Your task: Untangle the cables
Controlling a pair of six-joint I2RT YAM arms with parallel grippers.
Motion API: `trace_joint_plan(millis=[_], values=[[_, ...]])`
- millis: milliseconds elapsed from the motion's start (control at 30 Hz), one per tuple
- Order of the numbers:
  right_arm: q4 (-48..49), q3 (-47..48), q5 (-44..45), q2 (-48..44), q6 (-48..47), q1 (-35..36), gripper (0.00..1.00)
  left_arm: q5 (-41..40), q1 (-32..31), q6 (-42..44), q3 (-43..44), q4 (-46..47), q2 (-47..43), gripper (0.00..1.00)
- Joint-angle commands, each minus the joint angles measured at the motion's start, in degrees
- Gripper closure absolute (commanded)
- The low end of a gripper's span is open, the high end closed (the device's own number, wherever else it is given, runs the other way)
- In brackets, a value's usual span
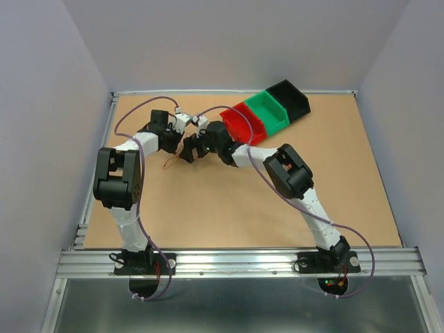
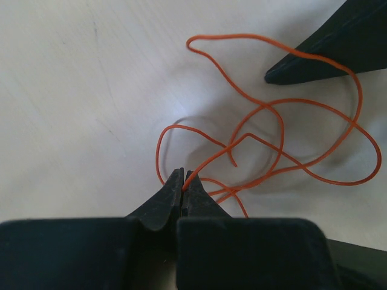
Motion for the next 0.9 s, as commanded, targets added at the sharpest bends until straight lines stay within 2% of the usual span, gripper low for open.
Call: trace_joint_plan(millis=[0, 200, 233, 300, 333, 500, 533, 567, 600, 633, 667, 700, 733, 867], values=[[-6.5, 3.1, 7.5, 0.8, -4.1, 1.9, 0.01, 5.5, 0.5, 0.4, 3.3, -3.2, -0.5, 1.00], [-7.5, 0.9, 17.3, 0.7, -4.3, 4.4, 0.09, 8.5, 0.5, 0.4, 3.2, -4.9, -1.1, 1.00], [-7.5, 0.7, 18.6, 0.7, -4.2, 4.6, 0.19, 8.9, 0.5, 0.3, 3.3, -5.1, -1.1, 1.00], [-7.4, 0.0, 23.7, 0.8, -4.0, 5.3, 0.30, 9.9, 0.7, 0.3, 3.5, -5.8, -1.2, 0.98], [-7.4, 0.0, 24.6, 0.9, -3.8, 5.4, 0.42, 11.1, 0.8, 0.4, 3.6, -6.1, -1.2, 0.97], [-7.1, -1.7, 28.6, 0.7, -4.4, 6.1, 0.49, 15.2, 2.6, 0.2, 4.4, -7.6, -1.6, 0.89], [-6.6, -2.8, 29.6, 0.5, -4.7, 6.7, 0.58, 17.2, 4.0, -0.2, 4.7, -7.8, -1.7, 0.85], [-6.6, -3.2, 30.3, 0.5, -4.7, 6.7, 0.65, 17.2, 4.0, -0.2, 4.7, -7.8, -1.8, 0.85], [-6.3, -3.7, 30.9, 0.1, -4.8, 6.9, 0.80, 18.6, 4.8, -0.3, 4.7, -7.8, -2.0, 0.80], [-6.0, -4.3, 31.5, -0.3, -4.8, 6.9, 0.80, 19.1, 4.8, -0.3, 4.7, -7.9, -2.1, 0.77], [-5.7, -5.9, 31.9, -0.7, -4.9, 7.0, 0.89, 19.6, 5.5, -0.2, 4.7, -7.8, -2.3, 0.75], [-5.1, -6.8, 32.1, -1.3, -5.0, 7.0, 0.90, 19.9, 5.7, -0.1, 4.7, -7.7, -2.7, 0.74], [-3.6, -7.9, 32.3, -2.5, -5.0, 7.0, 0.98, 20.3, 6.0, 0.0, 4.3, -7.4, -3.0, 0.71], [1.4, -15.2, 32.9, -7.0, -4.7, 7.0, 0.99, 21.0, 6.6, -0.2, 3.0, -6.2, -4.8, 0.64]])
